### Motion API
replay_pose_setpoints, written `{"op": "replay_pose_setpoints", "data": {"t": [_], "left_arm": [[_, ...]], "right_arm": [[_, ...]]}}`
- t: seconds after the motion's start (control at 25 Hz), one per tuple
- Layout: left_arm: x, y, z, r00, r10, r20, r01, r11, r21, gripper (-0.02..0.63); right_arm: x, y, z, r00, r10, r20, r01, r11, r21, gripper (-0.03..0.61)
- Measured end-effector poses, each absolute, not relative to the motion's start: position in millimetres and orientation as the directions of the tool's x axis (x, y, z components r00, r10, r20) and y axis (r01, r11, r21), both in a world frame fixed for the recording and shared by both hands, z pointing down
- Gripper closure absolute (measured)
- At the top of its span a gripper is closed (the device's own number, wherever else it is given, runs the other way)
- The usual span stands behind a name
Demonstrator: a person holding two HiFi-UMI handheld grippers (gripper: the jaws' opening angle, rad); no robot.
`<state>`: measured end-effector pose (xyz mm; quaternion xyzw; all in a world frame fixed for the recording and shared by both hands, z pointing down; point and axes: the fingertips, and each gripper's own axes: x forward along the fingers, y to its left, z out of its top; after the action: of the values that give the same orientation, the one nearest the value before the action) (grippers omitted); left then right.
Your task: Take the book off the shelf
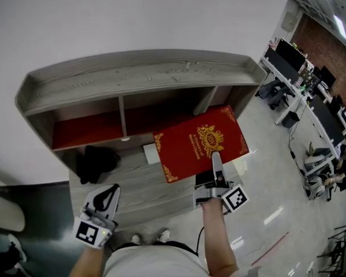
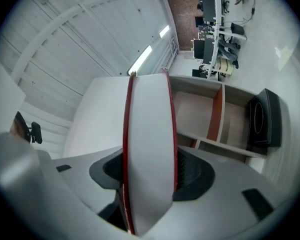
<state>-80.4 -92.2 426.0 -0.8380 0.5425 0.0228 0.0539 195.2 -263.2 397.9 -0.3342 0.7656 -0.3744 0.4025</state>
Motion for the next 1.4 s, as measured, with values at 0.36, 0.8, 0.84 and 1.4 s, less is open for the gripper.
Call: {"op": "replay_pose_setpoints", "data": {"t": [0.36,0.8,0.84,1.4], "left_arm": [[-80.4,-96.2,410.9,0.394,-0.911,-0.124,-0.918,-0.385,-0.091,0.597],[-94.0,-98.4,404.3,0.347,-0.927,-0.140,-0.936,-0.334,-0.111,0.597],[-95.4,-98.6,404.1,0.343,-0.929,-0.139,-0.937,-0.330,-0.112,0.597],[-110.5,-101.8,404.7,0.291,-0.947,-0.135,-0.954,-0.277,-0.110,0.597]], "right_arm": [[248.5,-253.2,379.2,-0.421,-0.832,-0.362,-0.374,0.523,-0.766,0.325],[273.9,-233.6,365.9,-0.444,-0.825,-0.350,-0.485,0.550,-0.680,0.325],[275.0,-231.4,365.1,-0.448,-0.824,-0.346,-0.495,0.552,-0.672,0.325],[307.3,-201.4,374.7,-0.428,-0.868,-0.253,-0.646,0.490,-0.585,0.327]]}}
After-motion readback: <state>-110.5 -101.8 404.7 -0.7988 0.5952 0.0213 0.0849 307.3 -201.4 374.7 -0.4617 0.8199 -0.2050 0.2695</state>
